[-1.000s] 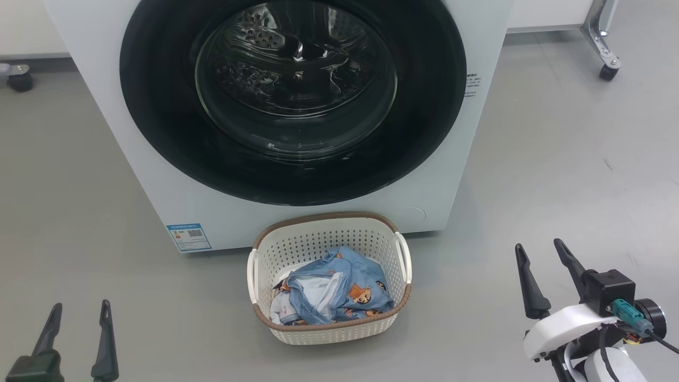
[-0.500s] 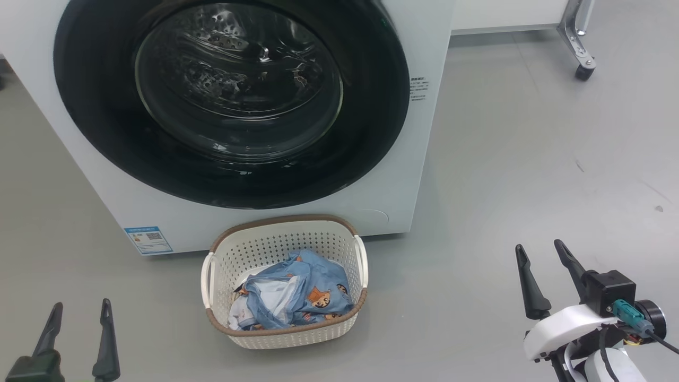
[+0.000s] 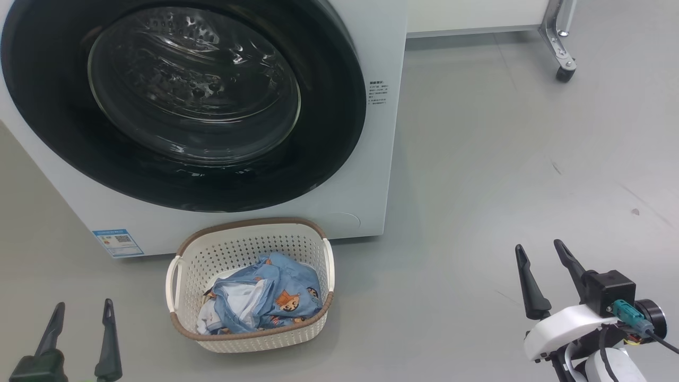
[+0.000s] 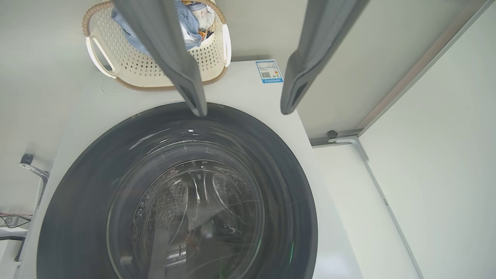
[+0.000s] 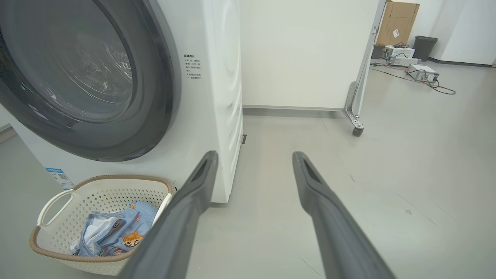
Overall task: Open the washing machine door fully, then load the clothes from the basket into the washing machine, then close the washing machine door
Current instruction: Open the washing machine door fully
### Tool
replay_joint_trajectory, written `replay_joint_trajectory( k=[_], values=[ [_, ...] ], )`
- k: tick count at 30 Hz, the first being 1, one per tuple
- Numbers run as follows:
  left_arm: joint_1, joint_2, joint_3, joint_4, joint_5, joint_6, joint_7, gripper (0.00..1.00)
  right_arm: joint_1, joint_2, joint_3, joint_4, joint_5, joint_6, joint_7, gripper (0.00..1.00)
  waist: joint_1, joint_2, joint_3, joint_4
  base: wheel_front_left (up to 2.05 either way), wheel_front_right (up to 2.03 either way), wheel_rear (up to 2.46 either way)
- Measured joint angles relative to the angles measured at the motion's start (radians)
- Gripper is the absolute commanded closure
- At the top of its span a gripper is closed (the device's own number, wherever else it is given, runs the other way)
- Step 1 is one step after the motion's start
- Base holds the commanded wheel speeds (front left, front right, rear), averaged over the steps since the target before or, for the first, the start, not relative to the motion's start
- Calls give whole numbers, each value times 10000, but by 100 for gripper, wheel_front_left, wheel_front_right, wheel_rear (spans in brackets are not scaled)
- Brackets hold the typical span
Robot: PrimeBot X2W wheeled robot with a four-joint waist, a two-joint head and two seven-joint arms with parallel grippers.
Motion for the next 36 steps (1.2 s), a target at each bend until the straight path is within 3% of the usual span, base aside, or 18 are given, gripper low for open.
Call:
replay_joint_trajectory(
  k=[26, 27, 28, 36],
  values=[
    [-1, -65, 73, -61, 10, -54, 0, 0, 0, 50, -197, -12, -119, 121, 0, 0, 0, 0, 57, -5, 18, 18, -35],
    [-1, -67, 77, -61, 10, -54, 0, 0, 0, 50, -203, -6, -119, 123, 0, 82, 0, 0, 60, -7, 0, 0, 0],
    [-1, -71, 79, -61, 10, -54, 0, 0, 0, 52, -207, -4, -119, 123, 0, 100, 0, 0, 62, -9, 0, 0, 0],
    [-1, -138, 94, -84, 10, -56, 0, 0, 1, 148, -234, -90, -100, 199, -2, 100, 0, 0, 83, -12, 0, 0, 0]
  ],
)
